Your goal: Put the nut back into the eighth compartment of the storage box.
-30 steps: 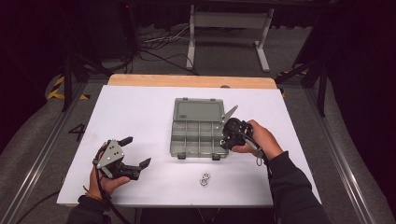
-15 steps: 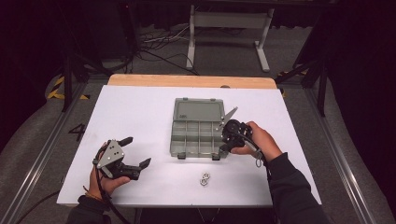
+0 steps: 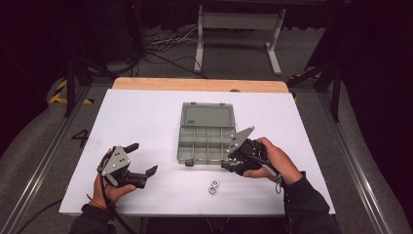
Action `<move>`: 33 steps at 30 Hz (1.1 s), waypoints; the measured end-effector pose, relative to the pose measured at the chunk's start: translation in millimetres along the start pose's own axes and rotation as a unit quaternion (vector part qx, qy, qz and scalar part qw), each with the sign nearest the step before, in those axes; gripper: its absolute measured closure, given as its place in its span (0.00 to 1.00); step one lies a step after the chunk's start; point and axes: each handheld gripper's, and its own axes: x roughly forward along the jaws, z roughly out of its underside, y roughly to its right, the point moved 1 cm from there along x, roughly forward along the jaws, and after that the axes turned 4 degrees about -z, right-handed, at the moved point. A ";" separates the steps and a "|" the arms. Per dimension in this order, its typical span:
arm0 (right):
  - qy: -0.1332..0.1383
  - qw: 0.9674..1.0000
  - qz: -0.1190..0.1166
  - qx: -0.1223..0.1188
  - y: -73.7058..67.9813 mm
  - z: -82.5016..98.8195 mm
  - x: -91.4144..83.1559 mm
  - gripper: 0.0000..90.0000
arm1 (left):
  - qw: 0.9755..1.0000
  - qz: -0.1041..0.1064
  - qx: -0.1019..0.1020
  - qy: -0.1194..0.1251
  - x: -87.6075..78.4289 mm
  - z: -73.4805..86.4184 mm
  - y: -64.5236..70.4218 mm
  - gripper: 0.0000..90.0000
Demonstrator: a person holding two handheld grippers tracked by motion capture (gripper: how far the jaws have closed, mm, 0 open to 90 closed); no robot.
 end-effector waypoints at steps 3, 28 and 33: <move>0.000 1.000 -0.013 -0.013 -7.6 -3.1 1.4 0.65 | 1.000 -0.001 0.000 0.000 -0.5 0.1 -0.5 0.03; -0.082 0.994 -0.066 -0.024 -17.6 -9.1 70.9 0.66 | 1.000 0.003 0.002 -0.007 -0.7 1.3 -0.5 0.03; -0.091 0.994 -0.059 -0.015 -15.4 -7.5 74.3 0.67 | 1.000 0.004 0.002 -0.007 -0.5 1.3 -0.4 0.03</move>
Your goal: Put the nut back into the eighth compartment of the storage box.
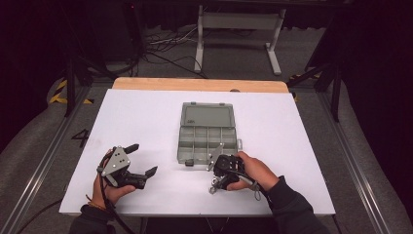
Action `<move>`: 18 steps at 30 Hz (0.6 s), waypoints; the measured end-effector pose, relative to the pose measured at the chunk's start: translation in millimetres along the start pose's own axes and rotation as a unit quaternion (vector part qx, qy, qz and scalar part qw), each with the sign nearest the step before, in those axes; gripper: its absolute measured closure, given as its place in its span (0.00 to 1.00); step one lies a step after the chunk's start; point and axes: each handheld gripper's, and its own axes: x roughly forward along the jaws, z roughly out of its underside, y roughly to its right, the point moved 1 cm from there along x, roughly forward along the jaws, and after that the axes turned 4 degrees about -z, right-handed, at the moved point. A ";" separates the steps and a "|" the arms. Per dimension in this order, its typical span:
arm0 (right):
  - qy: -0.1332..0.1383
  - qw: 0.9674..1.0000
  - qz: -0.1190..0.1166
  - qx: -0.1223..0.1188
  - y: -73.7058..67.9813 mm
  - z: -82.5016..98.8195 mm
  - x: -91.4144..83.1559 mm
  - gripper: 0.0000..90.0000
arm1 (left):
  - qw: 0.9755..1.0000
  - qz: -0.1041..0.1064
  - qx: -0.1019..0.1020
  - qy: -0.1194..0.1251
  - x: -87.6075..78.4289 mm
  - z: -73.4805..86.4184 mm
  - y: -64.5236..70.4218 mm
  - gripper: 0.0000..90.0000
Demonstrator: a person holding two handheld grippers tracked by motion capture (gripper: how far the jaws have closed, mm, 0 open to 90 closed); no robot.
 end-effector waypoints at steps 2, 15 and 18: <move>0.001 1.000 0.001 0.002 0.4 -1.2 2.1 0.68 | 1.000 -0.001 0.000 0.000 0.2 0.1 0.1 0.03; 0.005 1.000 0.000 0.000 -0.5 -1.7 2.8 0.78 | 1.000 -0.001 0.000 -0.001 0.2 0.2 0.1 0.03; 0.006 1.000 0.003 -0.002 -0.1 -1.3 2.4 0.78 | 1.000 -0.002 0.000 0.000 -0.1 0.2 0.2 0.03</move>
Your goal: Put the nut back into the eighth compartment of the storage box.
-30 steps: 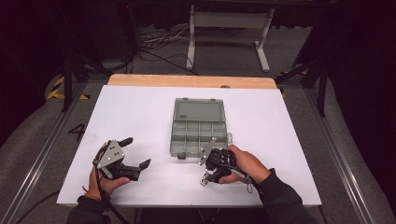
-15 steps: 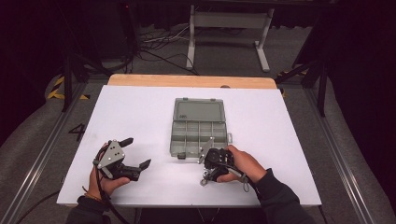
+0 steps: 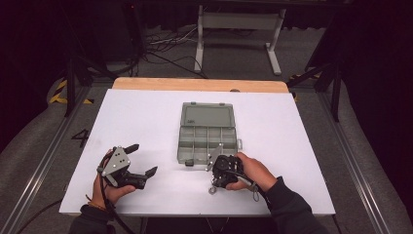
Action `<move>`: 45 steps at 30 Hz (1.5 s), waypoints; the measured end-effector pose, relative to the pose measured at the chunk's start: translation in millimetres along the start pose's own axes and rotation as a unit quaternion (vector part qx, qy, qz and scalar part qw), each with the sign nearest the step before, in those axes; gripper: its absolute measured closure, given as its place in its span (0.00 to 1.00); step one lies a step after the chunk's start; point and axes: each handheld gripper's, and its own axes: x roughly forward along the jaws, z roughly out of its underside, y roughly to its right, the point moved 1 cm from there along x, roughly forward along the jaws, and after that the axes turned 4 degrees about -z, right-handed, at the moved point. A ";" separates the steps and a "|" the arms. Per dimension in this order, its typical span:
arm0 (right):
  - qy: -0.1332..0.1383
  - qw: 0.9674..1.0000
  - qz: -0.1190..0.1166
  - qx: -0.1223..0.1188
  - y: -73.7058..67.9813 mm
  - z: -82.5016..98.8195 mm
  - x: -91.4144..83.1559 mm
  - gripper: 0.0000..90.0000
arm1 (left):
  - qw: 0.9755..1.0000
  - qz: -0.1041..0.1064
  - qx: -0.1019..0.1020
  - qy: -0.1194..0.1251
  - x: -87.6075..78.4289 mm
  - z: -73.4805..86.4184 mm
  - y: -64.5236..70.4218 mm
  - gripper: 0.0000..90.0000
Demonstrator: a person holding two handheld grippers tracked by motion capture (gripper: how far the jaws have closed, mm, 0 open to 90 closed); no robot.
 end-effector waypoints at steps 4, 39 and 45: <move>0.001 1.000 0.000 0.003 -0.2 1.0 -3.5 0.78 | 1.000 0.000 -0.001 0.001 -0.5 -0.1 -0.1 0.03; 0.038 0.995 0.077 0.055 47.4 18.0 -93.1 0.78 | 1.000 0.004 -0.005 0.005 -0.9 -0.3 -0.2 0.03; 0.030 0.994 0.077 0.072 59.7 18.7 -87.0 0.78 | 1.000 0.005 -0.003 0.005 -1.3 -0.3 -0.7 0.03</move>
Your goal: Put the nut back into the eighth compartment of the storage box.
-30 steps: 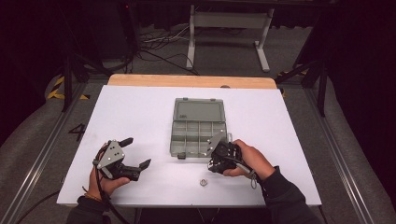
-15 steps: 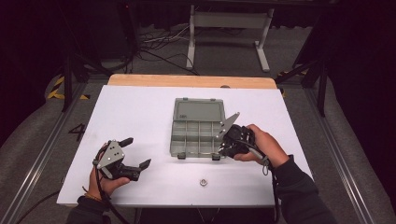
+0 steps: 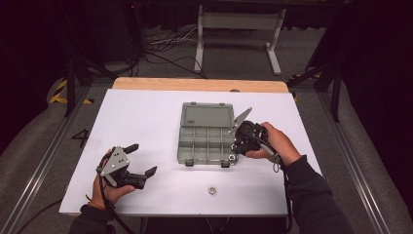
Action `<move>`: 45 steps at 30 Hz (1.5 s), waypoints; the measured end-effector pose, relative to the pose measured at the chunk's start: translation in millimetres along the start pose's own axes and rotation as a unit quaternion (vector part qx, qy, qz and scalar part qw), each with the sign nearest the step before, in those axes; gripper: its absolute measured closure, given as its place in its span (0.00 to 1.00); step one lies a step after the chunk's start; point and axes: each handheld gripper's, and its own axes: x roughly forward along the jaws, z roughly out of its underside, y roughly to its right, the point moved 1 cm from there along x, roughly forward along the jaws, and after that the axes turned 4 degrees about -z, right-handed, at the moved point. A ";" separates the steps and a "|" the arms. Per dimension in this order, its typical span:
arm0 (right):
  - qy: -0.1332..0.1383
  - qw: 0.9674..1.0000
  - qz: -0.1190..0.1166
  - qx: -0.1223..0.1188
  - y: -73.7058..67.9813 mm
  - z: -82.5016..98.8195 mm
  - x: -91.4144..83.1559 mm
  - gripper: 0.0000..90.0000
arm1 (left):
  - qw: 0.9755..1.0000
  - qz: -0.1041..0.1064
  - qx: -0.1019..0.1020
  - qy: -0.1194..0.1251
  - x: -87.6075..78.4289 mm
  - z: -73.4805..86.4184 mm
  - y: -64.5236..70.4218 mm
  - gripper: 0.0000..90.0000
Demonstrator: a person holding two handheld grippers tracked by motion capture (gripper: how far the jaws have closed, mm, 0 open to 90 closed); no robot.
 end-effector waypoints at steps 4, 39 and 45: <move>-0.007 1.000 -0.001 0.003 4.2 -1.5 5.7 0.78 | 1.000 0.002 0.000 -0.001 0.2 0.0 0.2 0.03; -0.035 0.999 -0.027 0.008 4.4 -9.4 39.4 0.72 | 1.000 0.002 0.001 -0.002 -0.3 0.9 -0.1 0.03; -0.016 1.000 -0.024 0.006 0.1 -7.4 31.6 0.70 | 1.000 0.002 0.001 -0.002 -0.4 0.9 0.1 0.03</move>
